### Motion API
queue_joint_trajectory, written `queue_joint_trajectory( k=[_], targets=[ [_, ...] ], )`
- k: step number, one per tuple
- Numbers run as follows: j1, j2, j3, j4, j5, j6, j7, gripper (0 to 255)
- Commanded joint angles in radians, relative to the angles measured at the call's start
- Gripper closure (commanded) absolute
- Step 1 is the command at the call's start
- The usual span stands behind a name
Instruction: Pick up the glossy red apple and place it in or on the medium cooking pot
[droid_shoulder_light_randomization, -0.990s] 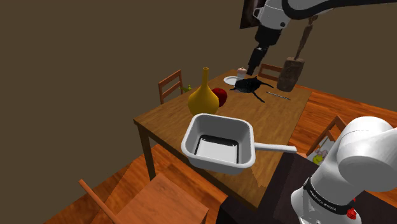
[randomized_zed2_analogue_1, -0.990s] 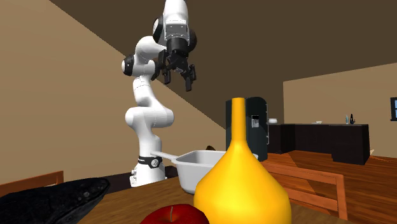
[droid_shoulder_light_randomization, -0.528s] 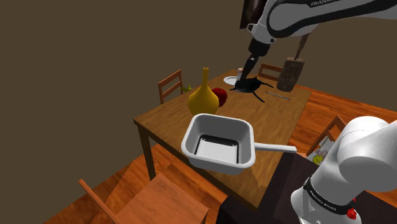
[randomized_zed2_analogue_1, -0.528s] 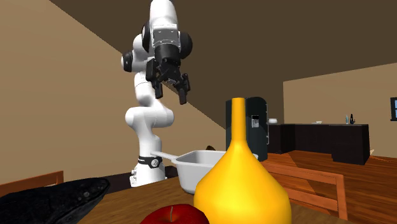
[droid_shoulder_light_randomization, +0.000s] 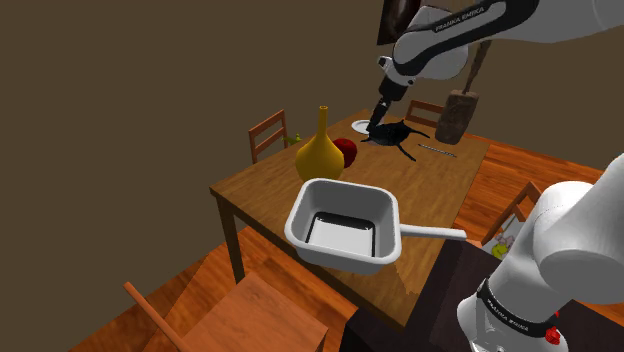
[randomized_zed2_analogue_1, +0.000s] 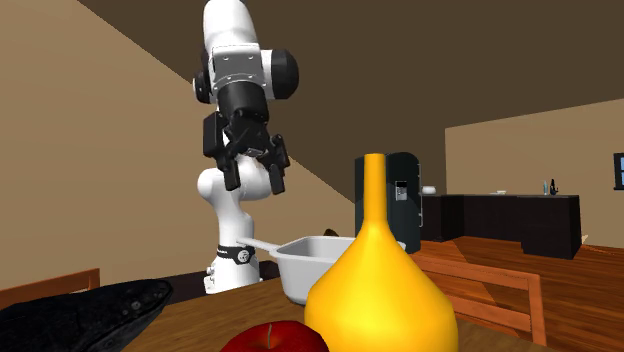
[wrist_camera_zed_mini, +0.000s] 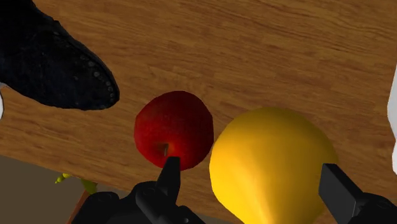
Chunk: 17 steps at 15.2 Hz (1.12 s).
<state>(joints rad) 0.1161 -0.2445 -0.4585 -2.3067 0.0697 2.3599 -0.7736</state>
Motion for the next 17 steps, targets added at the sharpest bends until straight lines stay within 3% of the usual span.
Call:
queue_joint_trajectory(
  k=[1, 5, 10, 17],
  targets=[
    [0.028, 0.090, -0.046, 0.046, 0.089, 0.040, -0.102, 0],
    [0.046, 0.273, -0.100, 0.158, 0.313, 0.067, -0.326, 0],
    [-0.029, 0.506, -0.070, 0.341, 0.572, 0.032, -0.565, 0],
    [-0.056, 0.594, -0.030, 0.378, 0.648, 0.065, -0.616, 0]
  ],
)
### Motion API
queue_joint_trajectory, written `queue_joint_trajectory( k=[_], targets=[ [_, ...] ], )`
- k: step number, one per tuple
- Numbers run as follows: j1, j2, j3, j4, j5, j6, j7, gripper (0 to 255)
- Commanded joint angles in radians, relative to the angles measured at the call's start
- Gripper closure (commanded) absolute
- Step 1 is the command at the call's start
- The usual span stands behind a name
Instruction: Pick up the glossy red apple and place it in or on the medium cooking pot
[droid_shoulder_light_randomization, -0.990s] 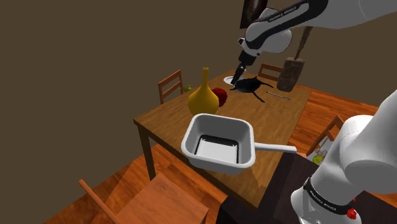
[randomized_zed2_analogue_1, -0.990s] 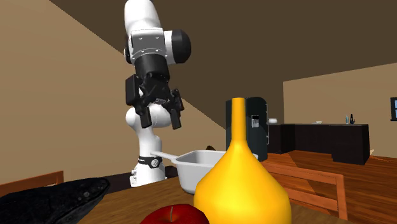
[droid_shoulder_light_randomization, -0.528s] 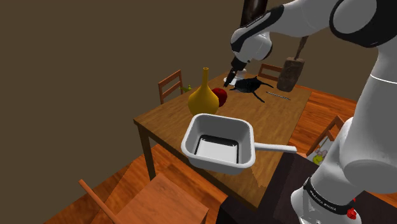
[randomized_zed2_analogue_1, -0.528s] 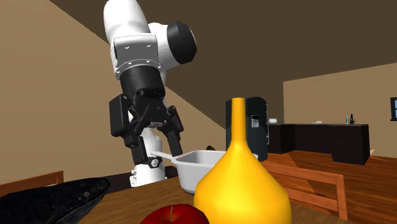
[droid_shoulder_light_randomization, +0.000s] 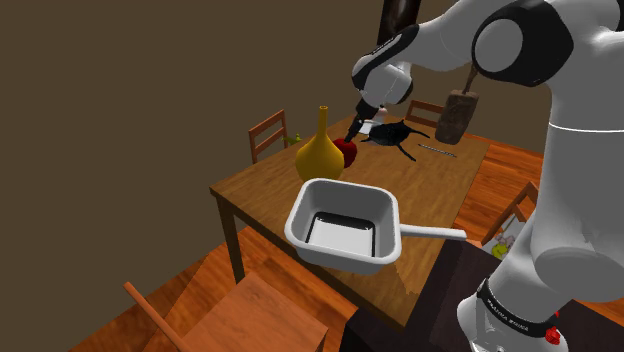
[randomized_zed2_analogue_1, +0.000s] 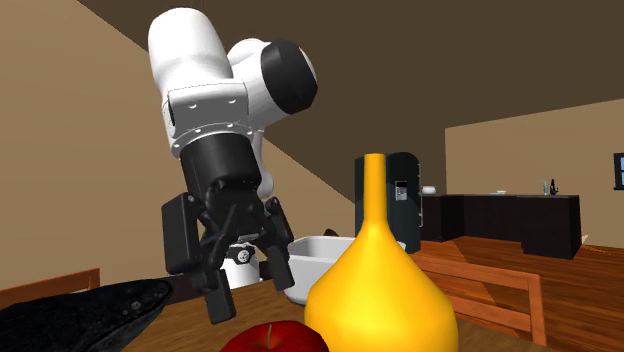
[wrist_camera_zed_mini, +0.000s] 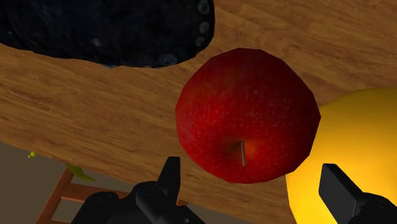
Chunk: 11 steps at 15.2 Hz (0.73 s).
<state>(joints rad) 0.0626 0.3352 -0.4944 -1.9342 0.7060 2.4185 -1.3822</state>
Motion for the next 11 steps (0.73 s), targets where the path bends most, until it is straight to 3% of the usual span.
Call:
queue_joint_trajectory(
  k=[1, 9, 10, 11],
  targets=[
    [-0.005, 0.026, 0.011, 0.009, 0.022, 0.012, -0.012, 0],
    [-0.007, 0.032, 0.014, 0.012, 0.027, 0.015, -0.015, 0],
    [-0.007, 0.032, 0.014, 0.012, 0.027, 0.015, -0.015, 255],
    [-0.007, 0.032, 0.014, 0.012, 0.027, 0.015, -0.015, 255]
  ],
)
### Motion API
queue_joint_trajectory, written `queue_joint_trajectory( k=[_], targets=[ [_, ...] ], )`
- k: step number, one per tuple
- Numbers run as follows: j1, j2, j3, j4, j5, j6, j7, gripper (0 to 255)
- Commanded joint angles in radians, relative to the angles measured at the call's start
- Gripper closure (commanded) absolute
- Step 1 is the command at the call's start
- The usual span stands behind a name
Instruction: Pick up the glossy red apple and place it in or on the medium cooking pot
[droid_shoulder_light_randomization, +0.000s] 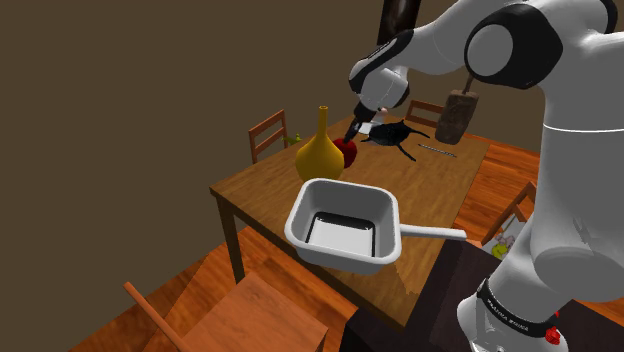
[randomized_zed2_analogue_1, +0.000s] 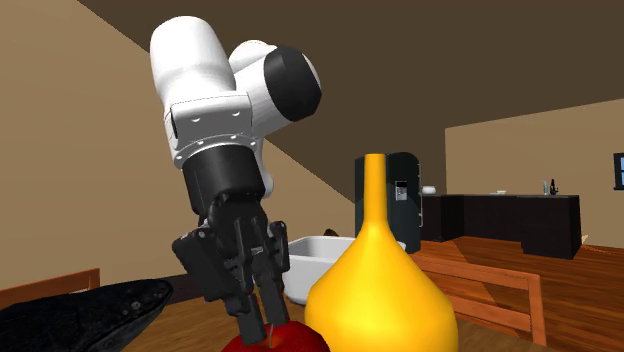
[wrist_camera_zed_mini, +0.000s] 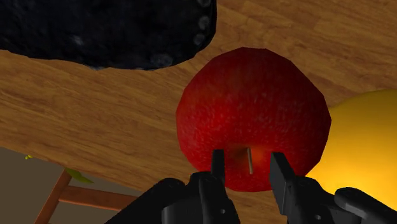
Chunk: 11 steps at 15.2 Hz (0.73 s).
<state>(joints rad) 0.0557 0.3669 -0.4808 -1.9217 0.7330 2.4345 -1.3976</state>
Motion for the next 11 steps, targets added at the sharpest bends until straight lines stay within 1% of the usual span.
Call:
queue_joint_trajectory(
  k=[1, 8, 11],
  targets=[
    [0.000, 0.001, 0.001, -0.001, 0.000, -0.001, 0.000, 255],
    [0.000, 0.001, 0.001, -0.001, 0.000, -0.001, 0.000, 255],
    [0.009, -0.023, -0.013, 0.007, -0.030, -0.024, 0.027, 255]
  ],
)
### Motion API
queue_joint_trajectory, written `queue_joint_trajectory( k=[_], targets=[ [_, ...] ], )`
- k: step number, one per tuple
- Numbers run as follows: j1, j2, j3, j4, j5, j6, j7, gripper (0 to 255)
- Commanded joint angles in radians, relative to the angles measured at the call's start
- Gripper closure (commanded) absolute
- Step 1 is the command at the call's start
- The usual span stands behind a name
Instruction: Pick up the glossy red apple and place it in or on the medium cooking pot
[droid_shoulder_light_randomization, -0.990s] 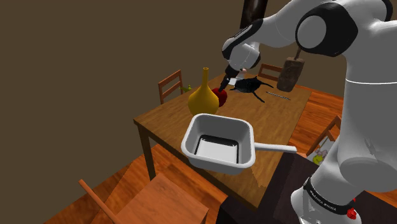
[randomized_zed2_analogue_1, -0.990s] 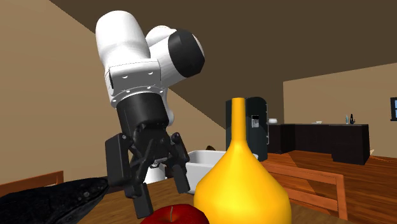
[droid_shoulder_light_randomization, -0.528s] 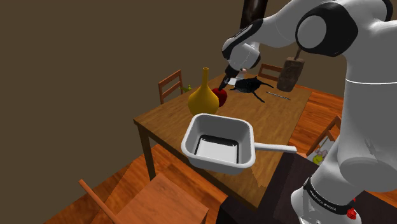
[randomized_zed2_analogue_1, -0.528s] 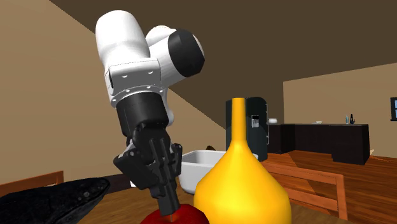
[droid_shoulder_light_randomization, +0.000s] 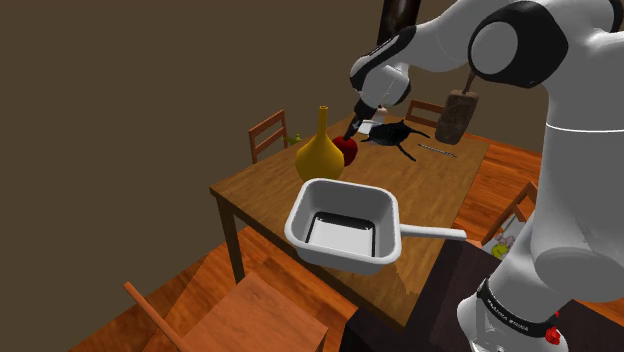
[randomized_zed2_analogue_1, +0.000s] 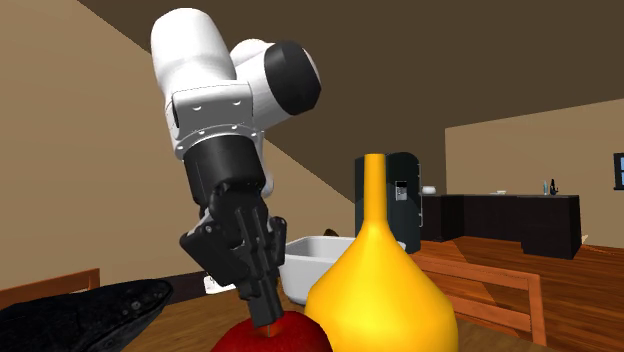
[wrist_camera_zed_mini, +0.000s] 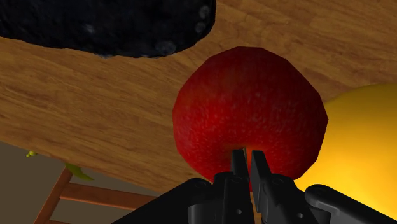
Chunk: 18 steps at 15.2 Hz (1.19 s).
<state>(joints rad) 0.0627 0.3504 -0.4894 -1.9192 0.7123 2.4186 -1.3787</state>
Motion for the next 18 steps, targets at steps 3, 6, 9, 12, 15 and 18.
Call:
queue_joint_trajectory(
  k=[3, 6, 9, 12, 15, 18],
  targets=[
    [0.010, -0.028, -0.016, 0.014, -0.038, -0.032, 0.036, 255],
    [0.017, -0.049, -0.027, 0.025, -0.066, -0.058, 0.062, 255],
    [0.024, -0.069, -0.037, 0.039, -0.093, -0.084, 0.087, 255],
    [0.029, -0.087, -0.045, 0.056, -0.118, -0.111, 0.111, 255],
    [0.033, -0.104, -0.053, 0.074, -0.142, -0.140, 0.134, 255],
    [0.037, -0.119, -0.059, 0.095, -0.164, -0.169, 0.156, 255]
  ],
)
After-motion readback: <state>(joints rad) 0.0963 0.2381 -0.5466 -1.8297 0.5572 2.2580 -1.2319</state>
